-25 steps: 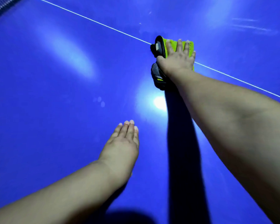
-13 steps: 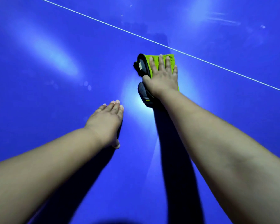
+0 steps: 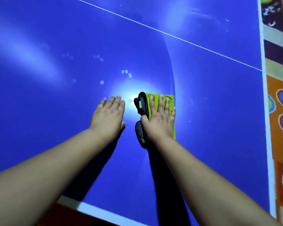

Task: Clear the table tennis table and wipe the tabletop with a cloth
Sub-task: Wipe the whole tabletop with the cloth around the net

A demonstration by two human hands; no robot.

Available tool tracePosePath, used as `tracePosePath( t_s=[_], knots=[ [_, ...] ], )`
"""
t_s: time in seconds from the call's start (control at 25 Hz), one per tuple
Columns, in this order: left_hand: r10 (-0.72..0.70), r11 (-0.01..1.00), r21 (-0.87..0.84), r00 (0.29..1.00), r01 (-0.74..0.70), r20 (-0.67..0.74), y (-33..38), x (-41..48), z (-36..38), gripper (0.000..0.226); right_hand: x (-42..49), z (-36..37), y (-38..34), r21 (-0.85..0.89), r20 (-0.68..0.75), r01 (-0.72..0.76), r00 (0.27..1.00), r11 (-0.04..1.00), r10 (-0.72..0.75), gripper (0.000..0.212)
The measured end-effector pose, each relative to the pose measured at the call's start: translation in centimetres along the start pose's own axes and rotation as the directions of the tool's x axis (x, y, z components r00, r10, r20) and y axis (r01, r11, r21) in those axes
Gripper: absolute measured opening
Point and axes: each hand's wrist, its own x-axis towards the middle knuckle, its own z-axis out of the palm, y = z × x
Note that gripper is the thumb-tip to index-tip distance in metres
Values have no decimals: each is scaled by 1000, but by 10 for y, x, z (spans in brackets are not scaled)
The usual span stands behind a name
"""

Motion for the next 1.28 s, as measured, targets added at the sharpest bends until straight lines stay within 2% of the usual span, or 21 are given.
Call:
tracePosePath(
  t_s=[0.24,0.36,0.64,0.8,1.0,1.28],
  knots=[
    [-34,991,-127,998,41,56,-15,-108,12,72,-118,30,-17,-12,39,-55,998,998,56,79],
    [-47,982,-181,997,58,60,-11,-147,16,73,-177,45,-29,-16,-54,-62,997,998,61,81],
    [-23,943,-329,994,56,102,23,-159,13,75,-260,62,-33,-14,14,-71,997,997,71,82],
    [-14,935,-353,997,41,78,33,-132,4,78,-206,48,-14,-8,-43,-127,991,992,126,82],
    [-45,934,-350,994,78,101,41,-72,2,81,-83,17,23,5,-12,-212,977,977,212,76],
    [-53,952,-295,992,84,111,74,39,-9,94,67,-11,50,-3,-61,-133,989,991,133,75]
  ],
)
